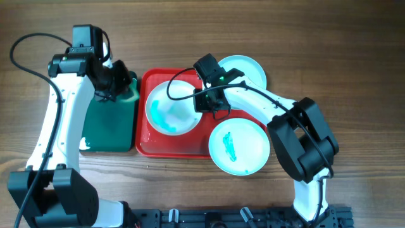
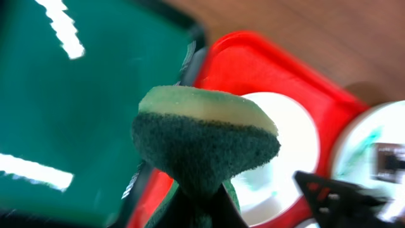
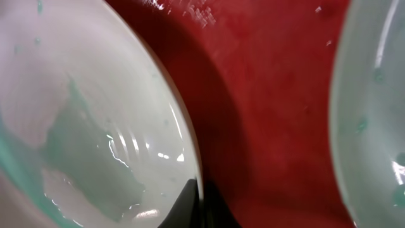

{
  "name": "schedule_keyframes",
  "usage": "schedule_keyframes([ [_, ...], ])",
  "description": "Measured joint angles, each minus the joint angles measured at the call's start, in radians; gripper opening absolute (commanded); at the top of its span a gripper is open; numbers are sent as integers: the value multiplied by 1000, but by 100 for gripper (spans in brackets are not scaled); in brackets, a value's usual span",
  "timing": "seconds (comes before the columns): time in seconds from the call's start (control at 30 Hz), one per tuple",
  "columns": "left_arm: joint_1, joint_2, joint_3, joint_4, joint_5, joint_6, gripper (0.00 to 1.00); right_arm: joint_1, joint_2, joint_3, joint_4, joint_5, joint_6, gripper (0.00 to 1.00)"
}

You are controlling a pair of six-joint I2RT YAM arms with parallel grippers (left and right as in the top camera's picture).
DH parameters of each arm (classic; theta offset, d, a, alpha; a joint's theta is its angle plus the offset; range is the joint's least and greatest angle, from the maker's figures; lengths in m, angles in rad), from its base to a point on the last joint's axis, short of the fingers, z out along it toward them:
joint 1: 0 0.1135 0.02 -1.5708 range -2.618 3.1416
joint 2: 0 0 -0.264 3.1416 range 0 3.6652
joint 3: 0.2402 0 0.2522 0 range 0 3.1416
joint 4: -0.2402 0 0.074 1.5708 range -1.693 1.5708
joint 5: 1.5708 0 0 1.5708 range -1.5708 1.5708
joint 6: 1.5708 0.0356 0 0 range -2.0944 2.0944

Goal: Clean dirty plates on tray and stack at the side
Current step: 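Lift the cleaned plate with the right gripper and carry it right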

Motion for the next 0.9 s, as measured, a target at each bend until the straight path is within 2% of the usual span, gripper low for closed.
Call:
schedule_keyframes([
  [0.1, 2, 0, 0, -45, -55, 5, 4, 1, 0, 27, -73, 12, -55, 4],
  [0.23, 23, 0, 0, -63, -83, 7, 4, 18, -32, 80, -140, 179, -103, 4],
  [0.4, 42, 0, 0, -64, -98, 7, 4, 118, -143, 97, -174, 562, -123, 4],
  [0.7, 42, 0, 0, -64, -101, 7, 4, 422, -152, 101, -179, 1287, -135, 4],
  [0.8, 42, 0, 0, -64, -101, 7, 4, 481, -152, 101, -169, 1463, -138, 4],
  [0.9, 42, 0, 0, -64, -101, 7, 4, 510, -152, 101, -151, 1557, -138, 4],
])
